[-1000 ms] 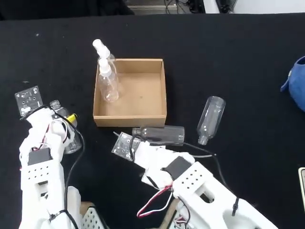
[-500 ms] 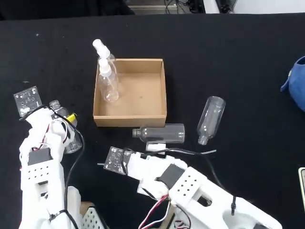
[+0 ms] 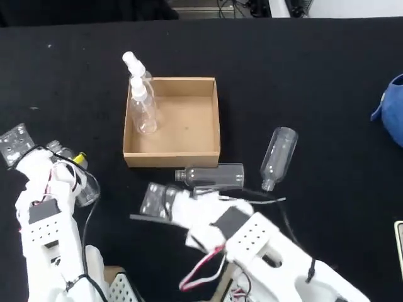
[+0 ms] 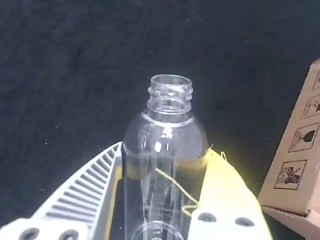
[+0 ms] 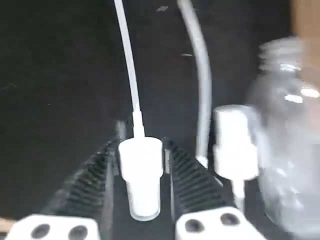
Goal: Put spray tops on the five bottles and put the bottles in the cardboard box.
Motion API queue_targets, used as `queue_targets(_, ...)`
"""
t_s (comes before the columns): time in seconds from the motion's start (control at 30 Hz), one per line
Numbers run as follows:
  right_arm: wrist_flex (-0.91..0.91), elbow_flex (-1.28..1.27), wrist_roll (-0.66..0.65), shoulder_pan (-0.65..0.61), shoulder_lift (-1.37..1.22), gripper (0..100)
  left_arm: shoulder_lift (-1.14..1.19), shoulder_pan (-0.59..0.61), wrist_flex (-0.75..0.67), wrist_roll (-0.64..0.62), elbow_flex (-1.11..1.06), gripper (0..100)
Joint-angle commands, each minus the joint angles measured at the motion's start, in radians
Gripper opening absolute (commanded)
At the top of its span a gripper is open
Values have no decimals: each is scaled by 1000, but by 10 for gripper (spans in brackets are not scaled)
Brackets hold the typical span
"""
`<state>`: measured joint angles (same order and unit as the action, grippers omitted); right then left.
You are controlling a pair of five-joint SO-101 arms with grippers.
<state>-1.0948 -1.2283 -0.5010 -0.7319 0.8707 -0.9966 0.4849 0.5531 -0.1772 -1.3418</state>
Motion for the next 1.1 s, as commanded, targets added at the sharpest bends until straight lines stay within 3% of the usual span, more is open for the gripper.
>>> queue_targets(0.0, -230, 263, -5, 126, -2, 11, -23, 15, -17, -28, 4, 30)
queue_targets(0.1, -377, 444, 3, 315, -2, 11, -23, 13, -17, -31, 4, 30)
queue_targets(0.27, -404, 576, 5, 786, -10, 11, -23, 8, -17, -28, 2, 30)
queue_targets(0.4, -284, 515, 5, 1152, -10, 11, -23, 13, -20, -28, -12, 30)
queue_targets(0.53, -86, 367, 54, 1395, -10, 12, -23, 15, -84, -28, -44, 30)
queue_targets(0.7, 64, 214, 310, 1527, -10, 26, -23, 16, -106, -28, -56, 30)
queue_targets(0.87, 81, 150, 651, 1528, -8, 159, -23, 21, -104, -28, -56, 30)
queue_targets(1.07, 132, 148, 717, 1456, -5, 198, -25, 61, -104, -28, -54, 30)
